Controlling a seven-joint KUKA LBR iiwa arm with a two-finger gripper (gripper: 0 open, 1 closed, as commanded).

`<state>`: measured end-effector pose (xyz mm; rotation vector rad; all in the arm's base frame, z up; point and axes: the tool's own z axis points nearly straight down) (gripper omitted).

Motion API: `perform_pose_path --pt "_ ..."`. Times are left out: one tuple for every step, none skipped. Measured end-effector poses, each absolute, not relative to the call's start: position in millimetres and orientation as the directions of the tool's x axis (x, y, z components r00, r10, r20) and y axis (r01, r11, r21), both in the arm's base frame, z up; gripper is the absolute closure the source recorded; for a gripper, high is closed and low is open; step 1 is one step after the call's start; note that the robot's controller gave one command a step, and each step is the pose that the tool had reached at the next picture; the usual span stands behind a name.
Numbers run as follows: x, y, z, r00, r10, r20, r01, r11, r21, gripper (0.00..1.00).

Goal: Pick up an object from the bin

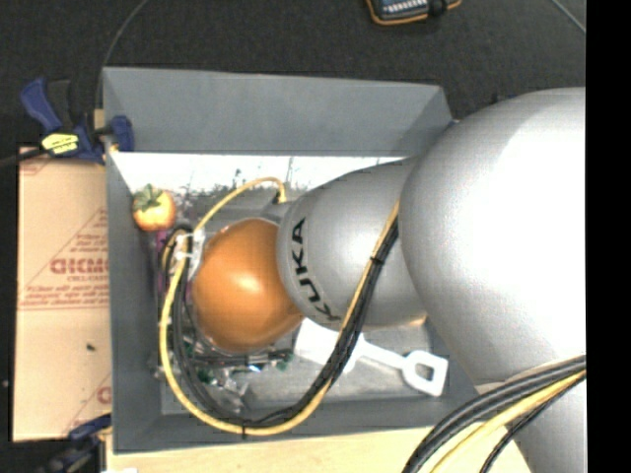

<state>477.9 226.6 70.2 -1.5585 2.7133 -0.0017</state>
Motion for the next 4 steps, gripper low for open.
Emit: perform_pose_path --pt "488.3 236.0 70.8 -0.613 -0.789 -0.03 -0.789 0.614 -0.013 1.0" --pt "488.3 236.0 70.8 -0.614 -0.789 -0.03 -0.789 0.615 -0.013 1.0" --pt "487.5 235.4 80.8 -0.615 -0.788 -0.027 -0.788 0.616 -0.012 1.0" --pt "487.2 235.0 103.0 -0.617 -0.787 -0.026 -0.787 0.617 -0.011 1.0"
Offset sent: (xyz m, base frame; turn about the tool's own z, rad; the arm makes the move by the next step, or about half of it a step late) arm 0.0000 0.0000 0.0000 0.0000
